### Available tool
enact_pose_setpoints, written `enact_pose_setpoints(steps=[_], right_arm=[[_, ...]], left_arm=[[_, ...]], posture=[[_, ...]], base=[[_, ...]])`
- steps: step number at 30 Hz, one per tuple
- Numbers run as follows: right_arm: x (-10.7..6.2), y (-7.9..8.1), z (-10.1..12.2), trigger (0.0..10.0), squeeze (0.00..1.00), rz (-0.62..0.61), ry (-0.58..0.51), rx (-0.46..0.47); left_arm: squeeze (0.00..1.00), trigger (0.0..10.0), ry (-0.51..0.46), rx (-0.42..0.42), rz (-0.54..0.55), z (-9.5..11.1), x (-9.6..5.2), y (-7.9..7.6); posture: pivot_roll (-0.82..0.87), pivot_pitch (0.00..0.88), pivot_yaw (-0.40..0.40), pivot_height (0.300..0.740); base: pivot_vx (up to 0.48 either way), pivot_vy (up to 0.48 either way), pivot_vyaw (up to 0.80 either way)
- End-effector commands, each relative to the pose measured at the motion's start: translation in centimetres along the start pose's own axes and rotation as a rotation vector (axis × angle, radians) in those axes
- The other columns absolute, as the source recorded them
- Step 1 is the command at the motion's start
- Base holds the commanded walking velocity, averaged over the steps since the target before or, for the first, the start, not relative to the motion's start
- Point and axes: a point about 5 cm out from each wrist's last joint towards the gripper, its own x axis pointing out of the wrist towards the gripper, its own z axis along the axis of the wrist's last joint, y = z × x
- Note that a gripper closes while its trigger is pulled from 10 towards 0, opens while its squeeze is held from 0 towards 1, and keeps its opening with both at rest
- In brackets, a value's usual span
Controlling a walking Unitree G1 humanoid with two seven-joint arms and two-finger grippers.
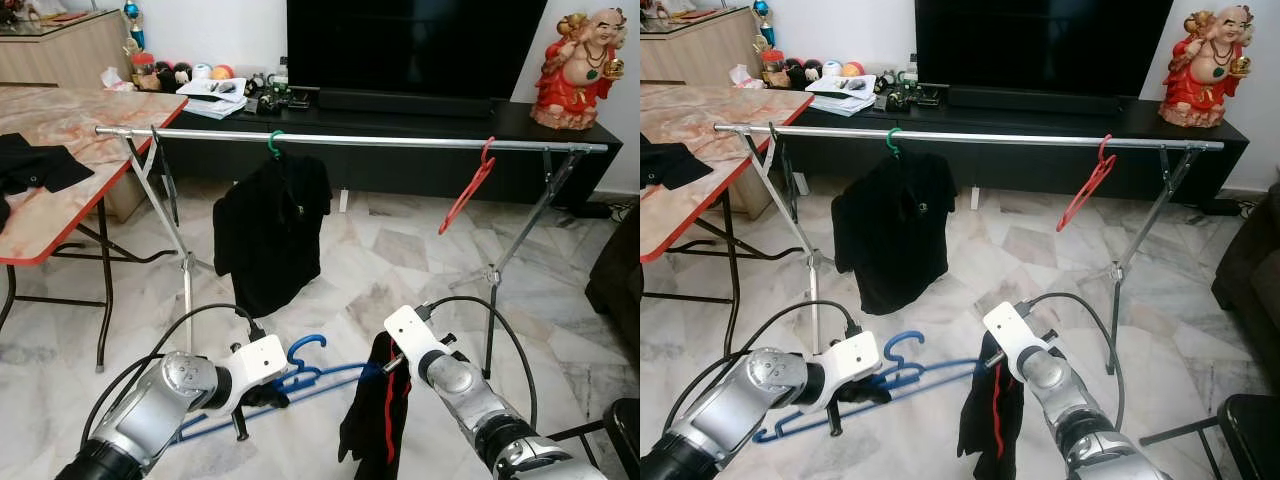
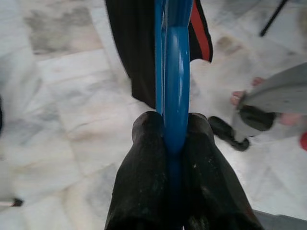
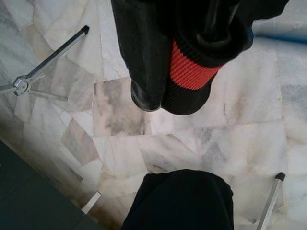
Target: Hang hanger
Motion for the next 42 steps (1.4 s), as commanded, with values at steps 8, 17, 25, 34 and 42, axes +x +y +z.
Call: enact_pose_setpoints(steps=[8, 17, 25, 34, 42], right_arm=[[0.0, -0.1, -0.1, 10.0, 0.0, -0.001, 0.006, 0.014], [0.0, -0.1, -0.1, 10.0, 0.0, -0.001, 0.006, 0.014], [0.0, -0.1, -0.1, 10.0, 0.0, -0.001, 0.006, 0.014], [0.2, 0.5, 0.9, 10.0, 0.0, 0.016, -0.027, 0.082], [0.3, 0.8, 0.9, 10.0, 0.0, 0.023, -0.03, 0.127]], left_arm=[[0.0, 10.0, -0.029, 0.007, -0.06, 0.7, -0.7, -0.4], [0.0, 10.0, -0.029, 0.007, -0.06, 0.7, -0.7, -0.4], [0.0, 10.0, -0.029, 0.007, -0.06, 0.7, -0.7, -0.4], [0.0, 10.0, -0.137, 0.008, 0.058, 3.1, -0.7, 0.8], [0.0, 10.0, -0.137, 0.0, 0.086, 3.2, -0.7, 1.0]], posture=[[0.16, 0.0, -0.053, 0.74], [0.16, 0.0, -0.053, 0.74], [0.16, 0.0, -0.053, 0.74], [0.17, 0.0, -0.051, 0.74], [0.17, 0.0, -0.051, 0.74]], base=[[0.0, 0.0, 0.0], [0.0, 0.0, 0.0], [0.0, 0.0, 0.0], [0.0, 0.0, 0.0], [0.0, 0.0, 0.0]])
